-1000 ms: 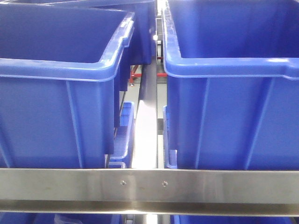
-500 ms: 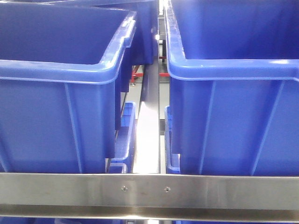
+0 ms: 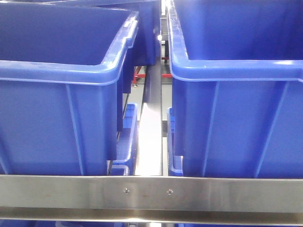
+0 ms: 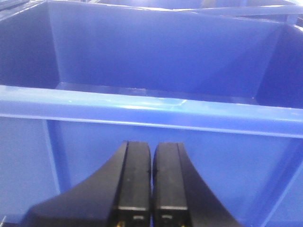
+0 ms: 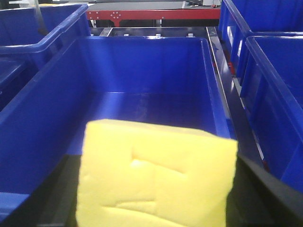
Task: Place yellow foam block on left shelf second layer
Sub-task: 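Align the base in front of the shelf's second-layer blue bins, then extend the right gripper into the blue bin and release the cube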
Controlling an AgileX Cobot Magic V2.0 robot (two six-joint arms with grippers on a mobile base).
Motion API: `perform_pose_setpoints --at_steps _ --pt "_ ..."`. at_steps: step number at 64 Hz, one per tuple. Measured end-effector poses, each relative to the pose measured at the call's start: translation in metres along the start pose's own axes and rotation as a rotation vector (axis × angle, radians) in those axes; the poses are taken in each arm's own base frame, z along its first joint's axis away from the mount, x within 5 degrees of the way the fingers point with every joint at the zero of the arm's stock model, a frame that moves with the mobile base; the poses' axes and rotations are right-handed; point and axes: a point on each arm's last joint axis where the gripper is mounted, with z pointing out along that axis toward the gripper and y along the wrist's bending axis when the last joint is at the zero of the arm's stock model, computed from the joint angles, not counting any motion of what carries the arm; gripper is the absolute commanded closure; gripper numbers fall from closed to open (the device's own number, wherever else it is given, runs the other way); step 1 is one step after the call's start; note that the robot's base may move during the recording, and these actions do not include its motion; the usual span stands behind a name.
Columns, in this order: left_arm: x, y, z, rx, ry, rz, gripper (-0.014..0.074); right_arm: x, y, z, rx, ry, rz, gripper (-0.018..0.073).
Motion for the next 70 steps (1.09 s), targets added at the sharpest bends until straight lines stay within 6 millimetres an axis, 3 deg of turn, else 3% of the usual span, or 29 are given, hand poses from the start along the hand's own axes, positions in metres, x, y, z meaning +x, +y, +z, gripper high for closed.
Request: perform_pose_setpoints --at_steps 9,16,26,38,48,55,70 --pt "0.000 0.000 0.000 0.000 0.000 0.000 0.0460 -0.019 0.004 0.017 -0.003 0.032 -0.008 0.0292" --pt "0.000 0.000 0.000 0.000 0.000 0.000 0.0460 -0.041 0.010 0.043 -0.003 0.094 -0.017 0.0292" --pt "0.000 0.000 0.000 0.000 0.000 0.000 0.0460 -0.064 0.021 0.099 -0.010 0.237 -0.022 0.0292" --pt "0.000 0.000 0.000 0.000 0.000 0.000 0.0460 -0.072 0.034 0.169 -0.022 0.431 -0.104 0.0292" --pt "0.000 0.000 0.000 0.000 0.000 0.000 0.0460 -0.063 0.042 0.228 -0.030 0.593 -0.155 0.0292" --pt "0.000 0.000 0.000 0.000 0.000 0.000 0.0460 -0.042 0.048 0.273 -0.032 0.702 -0.168 0.0292" --pt "0.000 0.000 0.000 0.000 0.000 0.000 0.0460 0.012 0.053 0.329 -0.041 0.817 -0.184 0.0292"
